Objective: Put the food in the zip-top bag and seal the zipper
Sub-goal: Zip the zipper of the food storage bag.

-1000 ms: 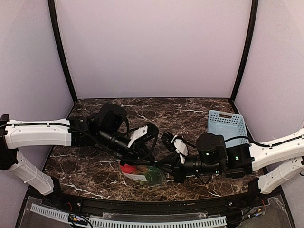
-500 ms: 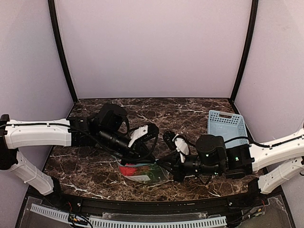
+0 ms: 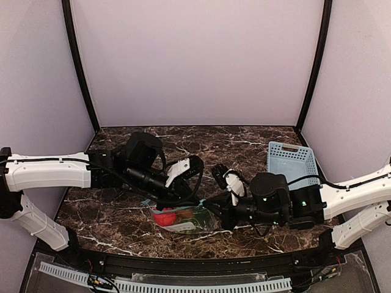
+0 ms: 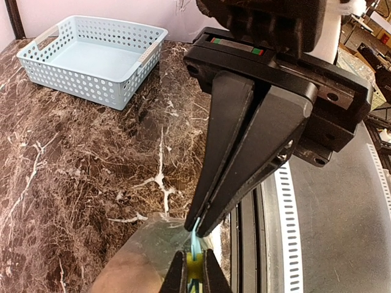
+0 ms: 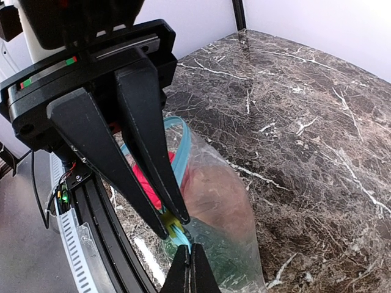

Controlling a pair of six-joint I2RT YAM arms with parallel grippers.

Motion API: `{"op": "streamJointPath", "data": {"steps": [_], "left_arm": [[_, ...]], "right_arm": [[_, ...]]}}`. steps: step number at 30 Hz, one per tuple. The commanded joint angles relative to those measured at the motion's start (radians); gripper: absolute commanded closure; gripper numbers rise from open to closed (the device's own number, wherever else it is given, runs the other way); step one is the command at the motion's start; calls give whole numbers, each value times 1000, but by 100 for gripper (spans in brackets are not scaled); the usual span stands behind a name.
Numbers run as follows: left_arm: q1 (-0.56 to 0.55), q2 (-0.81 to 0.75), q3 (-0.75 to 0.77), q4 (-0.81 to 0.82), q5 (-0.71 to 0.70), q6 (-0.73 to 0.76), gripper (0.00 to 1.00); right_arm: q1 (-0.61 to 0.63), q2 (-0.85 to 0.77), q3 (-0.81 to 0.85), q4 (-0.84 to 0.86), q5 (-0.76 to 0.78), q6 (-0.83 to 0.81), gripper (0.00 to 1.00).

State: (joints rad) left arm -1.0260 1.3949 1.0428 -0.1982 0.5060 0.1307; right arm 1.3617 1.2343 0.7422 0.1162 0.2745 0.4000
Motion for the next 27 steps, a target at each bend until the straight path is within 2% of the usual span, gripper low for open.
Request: {"op": "streamJointPath", "data": {"steps": [1,14,27], "left_arm": [[-5,-35,-18,-104,-11,1,99],[-3,-67,-57,-133,-71,0,99],[-3,-130,-113,-150,-126,-19,99]], "right_arm": [[-4,-10,18,-32,127,30,100],[-21,-19,17,-97,204,85,100],[-79,-23,20,-113,193,90,100]]}}
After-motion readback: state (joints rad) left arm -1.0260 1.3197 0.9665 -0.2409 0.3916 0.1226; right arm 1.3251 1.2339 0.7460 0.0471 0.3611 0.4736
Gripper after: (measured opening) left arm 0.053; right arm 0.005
